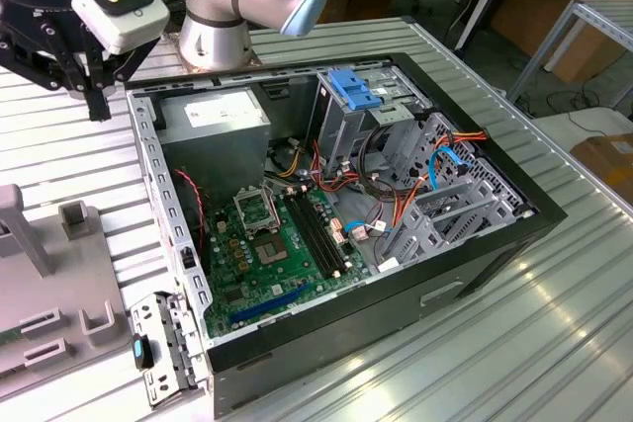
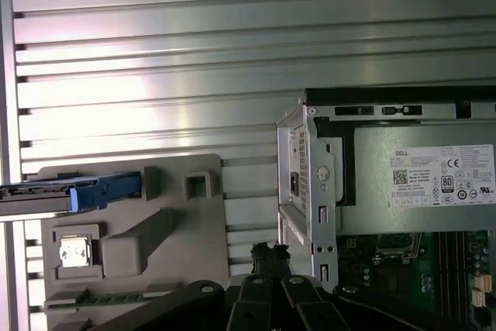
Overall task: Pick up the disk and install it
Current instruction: 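Reach for the disk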
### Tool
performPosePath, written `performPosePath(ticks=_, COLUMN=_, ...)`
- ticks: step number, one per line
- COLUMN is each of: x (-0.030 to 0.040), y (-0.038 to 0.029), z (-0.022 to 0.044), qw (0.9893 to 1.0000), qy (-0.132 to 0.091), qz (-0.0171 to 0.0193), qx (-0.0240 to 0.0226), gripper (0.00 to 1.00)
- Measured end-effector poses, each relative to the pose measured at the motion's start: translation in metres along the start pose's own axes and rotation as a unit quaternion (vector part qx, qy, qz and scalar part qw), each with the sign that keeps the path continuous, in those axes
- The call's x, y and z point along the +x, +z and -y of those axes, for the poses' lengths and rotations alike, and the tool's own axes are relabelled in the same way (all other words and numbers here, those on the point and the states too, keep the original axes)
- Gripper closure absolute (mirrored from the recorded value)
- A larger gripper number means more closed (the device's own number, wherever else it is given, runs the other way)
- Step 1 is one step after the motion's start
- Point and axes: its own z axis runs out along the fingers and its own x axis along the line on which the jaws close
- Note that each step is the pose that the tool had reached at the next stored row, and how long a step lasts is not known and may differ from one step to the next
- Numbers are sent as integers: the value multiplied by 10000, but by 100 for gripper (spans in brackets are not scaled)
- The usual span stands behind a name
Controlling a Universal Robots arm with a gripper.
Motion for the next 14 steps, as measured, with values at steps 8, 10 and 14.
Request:
performPosePath(ticks=8, x=186, y=-5, z=14, qw=10000, qy=0, qz=0, qx=0, gripper=89)
performPosePath(ticks=10, x=228, y=-6, z=17, qw=10000, qy=0, qz=0, qx=0, gripper=89)
performPosePath(ticks=14, x=299, y=-8, z=23, qw=10000, qy=0, qz=0, qx=0, gripper=89)
